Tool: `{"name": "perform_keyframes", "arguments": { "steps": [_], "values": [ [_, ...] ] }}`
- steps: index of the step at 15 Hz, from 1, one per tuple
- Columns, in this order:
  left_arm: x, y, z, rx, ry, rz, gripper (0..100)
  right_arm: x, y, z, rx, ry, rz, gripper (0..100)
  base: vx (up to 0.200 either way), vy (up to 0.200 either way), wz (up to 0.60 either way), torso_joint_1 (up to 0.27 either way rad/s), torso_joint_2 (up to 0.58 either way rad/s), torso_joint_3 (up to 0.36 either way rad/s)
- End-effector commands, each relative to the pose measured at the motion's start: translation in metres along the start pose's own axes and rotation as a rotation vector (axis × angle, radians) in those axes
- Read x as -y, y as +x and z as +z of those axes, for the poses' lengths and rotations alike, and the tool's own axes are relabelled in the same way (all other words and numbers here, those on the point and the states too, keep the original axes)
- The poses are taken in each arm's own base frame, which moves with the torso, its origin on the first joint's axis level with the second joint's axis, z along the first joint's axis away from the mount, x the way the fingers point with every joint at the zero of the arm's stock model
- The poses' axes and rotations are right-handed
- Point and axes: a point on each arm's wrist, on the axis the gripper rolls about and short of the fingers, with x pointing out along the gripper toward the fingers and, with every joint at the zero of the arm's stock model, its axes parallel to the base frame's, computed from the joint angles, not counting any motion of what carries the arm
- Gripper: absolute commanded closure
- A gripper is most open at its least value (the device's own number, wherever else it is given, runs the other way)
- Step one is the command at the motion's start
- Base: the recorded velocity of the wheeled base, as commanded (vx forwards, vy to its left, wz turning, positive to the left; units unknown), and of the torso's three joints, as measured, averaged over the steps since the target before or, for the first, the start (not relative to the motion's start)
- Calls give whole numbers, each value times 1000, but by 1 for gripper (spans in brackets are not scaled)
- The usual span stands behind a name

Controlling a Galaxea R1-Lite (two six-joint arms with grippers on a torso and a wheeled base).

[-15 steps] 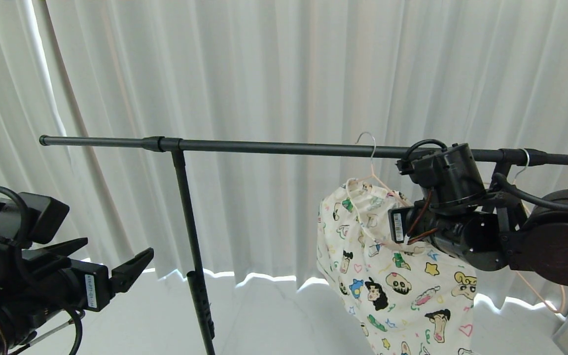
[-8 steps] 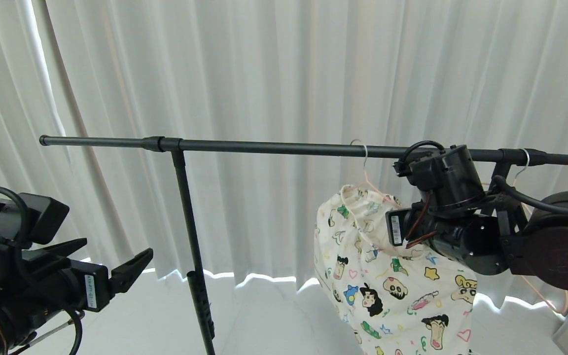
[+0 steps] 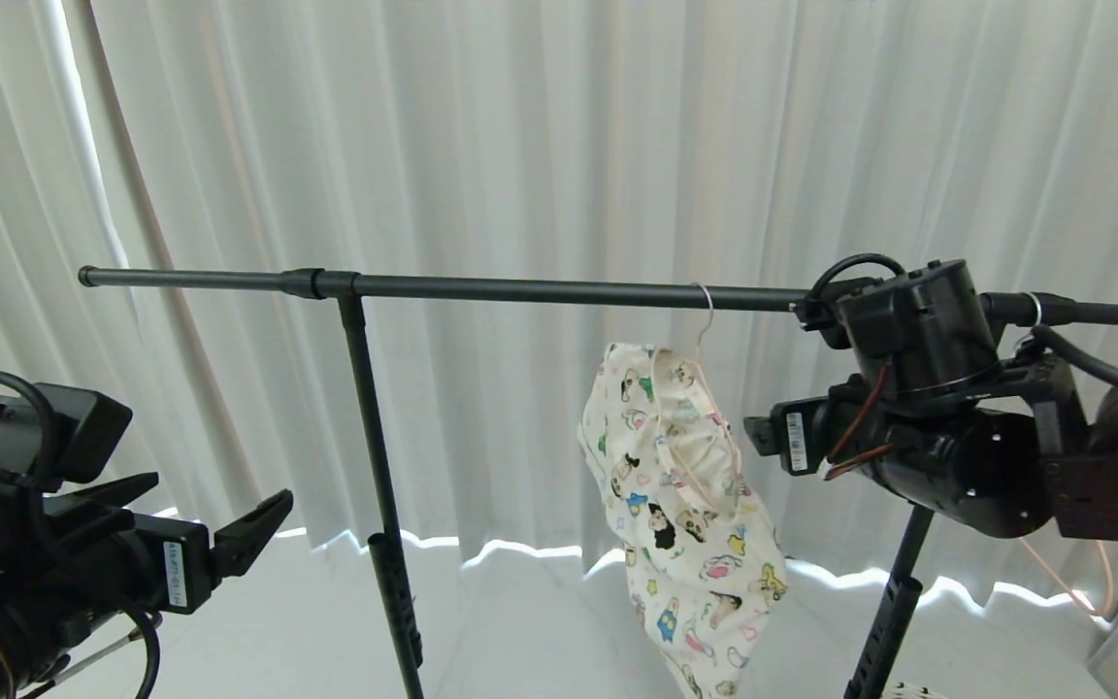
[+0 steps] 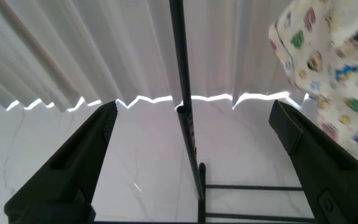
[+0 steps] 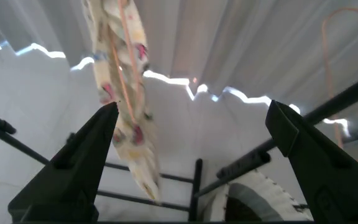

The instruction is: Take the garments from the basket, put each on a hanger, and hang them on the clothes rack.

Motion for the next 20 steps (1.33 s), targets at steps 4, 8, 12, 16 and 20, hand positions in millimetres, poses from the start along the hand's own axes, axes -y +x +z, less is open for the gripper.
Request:
{"name": "perform_keyframes", "arguments": {
  "steps": [4,8,12,16,20],
  "values": [
    [0,0,0,-1,1,0,0,48,-36,4,-12,-76,-81,0,-200,0,0,7,6,2],
    [0,0,0,0,1,0,0,60,-45,-2,-9,-184,-146,0,-200,0,0,-1,0,2],
    [0,0,0,-1,1,0,0,63,-48,-4,-1,-190,-207,0,-200,0,0,-2,-1,0],
    [0,0,0,-2,1,5,0,65,-52,-5,0,-229,-203,0,-100,0,0,1,0,2],
    [1,0,-7,-25,7,3,0,64,-53,-7,-2,-248,-202,0,0,0,0,-85,203,119]
  ]
}}
